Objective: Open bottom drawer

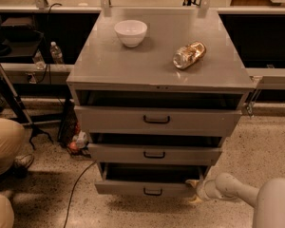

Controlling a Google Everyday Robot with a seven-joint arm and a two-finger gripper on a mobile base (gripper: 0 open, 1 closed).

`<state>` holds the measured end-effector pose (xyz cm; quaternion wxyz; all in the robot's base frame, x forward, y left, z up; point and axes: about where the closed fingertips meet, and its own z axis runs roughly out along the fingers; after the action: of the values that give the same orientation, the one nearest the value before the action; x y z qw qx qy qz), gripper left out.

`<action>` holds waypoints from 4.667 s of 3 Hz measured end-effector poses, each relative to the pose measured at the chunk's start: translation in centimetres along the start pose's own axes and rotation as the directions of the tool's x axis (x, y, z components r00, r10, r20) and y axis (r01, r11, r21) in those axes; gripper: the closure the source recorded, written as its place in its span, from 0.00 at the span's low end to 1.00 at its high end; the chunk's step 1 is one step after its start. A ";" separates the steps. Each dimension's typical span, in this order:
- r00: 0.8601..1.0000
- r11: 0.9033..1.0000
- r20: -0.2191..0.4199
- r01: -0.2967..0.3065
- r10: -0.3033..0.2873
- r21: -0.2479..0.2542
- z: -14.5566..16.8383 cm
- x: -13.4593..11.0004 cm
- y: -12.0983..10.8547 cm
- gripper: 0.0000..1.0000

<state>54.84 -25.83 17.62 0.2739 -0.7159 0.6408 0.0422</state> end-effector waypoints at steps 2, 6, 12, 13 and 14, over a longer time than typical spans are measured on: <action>1.000 1.000 0.002 0.000 0.000 -0.002 0.1 -0.1 0.1 0.00; 0.994 0.998 -0.098 -0.044 0.040 -0.043 1.6 -0.1 1.9 0.41; 0.973 0.986 -0.196 -0.140 0.120 -0.089 -2.1 0.6 8.7 1.00; 0.969 0.982 -0.202 -0.162 0.140 -0.098 -3.0 0.6 11.8 1.00; 0.968 0.981 -0.202 -0.169 0.147 -0.099 -3.1 0.6 12.3 1.00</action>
Offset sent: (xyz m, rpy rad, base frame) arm -0.0005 0.0012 -0.0008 0.0011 0.0014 0.0011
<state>42.43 -28.08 15.83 0.1640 -0.6779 0.7159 0.0310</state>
